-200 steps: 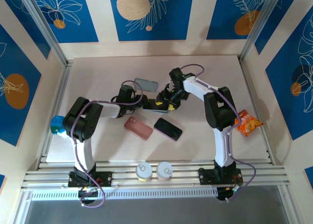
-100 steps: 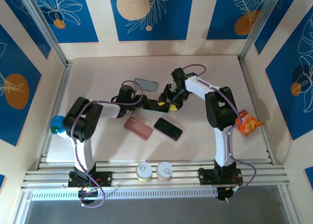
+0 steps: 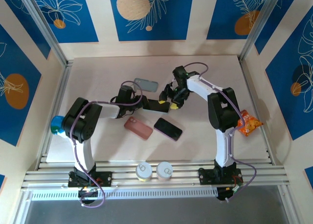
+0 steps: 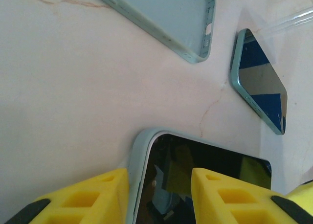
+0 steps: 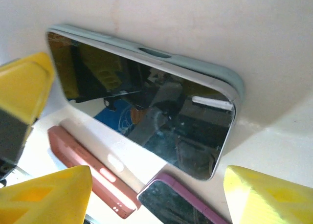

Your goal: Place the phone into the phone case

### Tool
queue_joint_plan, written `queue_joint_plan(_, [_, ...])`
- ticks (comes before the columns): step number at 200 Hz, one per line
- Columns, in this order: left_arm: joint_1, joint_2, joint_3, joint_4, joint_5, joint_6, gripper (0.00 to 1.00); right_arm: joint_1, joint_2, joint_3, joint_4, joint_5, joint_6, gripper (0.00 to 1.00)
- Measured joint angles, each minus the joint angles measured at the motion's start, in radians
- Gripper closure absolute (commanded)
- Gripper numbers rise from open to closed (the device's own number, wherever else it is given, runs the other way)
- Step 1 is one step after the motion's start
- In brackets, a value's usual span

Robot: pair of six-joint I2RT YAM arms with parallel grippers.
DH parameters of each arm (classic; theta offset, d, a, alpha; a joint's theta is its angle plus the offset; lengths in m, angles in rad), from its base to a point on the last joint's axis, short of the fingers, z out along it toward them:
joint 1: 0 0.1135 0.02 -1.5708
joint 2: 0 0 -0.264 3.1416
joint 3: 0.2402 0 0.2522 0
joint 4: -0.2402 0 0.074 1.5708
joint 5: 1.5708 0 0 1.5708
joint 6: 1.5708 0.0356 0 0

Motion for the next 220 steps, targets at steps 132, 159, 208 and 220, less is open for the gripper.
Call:
queue_joint_plan(132, [-0.051,-0.079,0.130,-0.225,-0.049,0.090,0.73,-0.012,-0.270,-0.373,0.264,0.000,-0.023,1.00])
queue_joint_plan(159, [-0.077,-0.028,0.188,-0.246,-0.048,0.090,0.73,-0.002,-0.265,-0.373,0.293,0.000,-0.031,1.00])
queue_joint_plan(208, [-0.080,0.034,0.217,-0.277,-0.050,0.090,0.73,0.018,-0.196,-0.373,0.319,0.002,-0.036,1.00])
queue_joint_plan(220, [-0.080,0.042,0.230,-0.285,-0.051,0.090,0.73,0.021,-0.178,-0.373,0.323,0.004,-0.039,1.00])
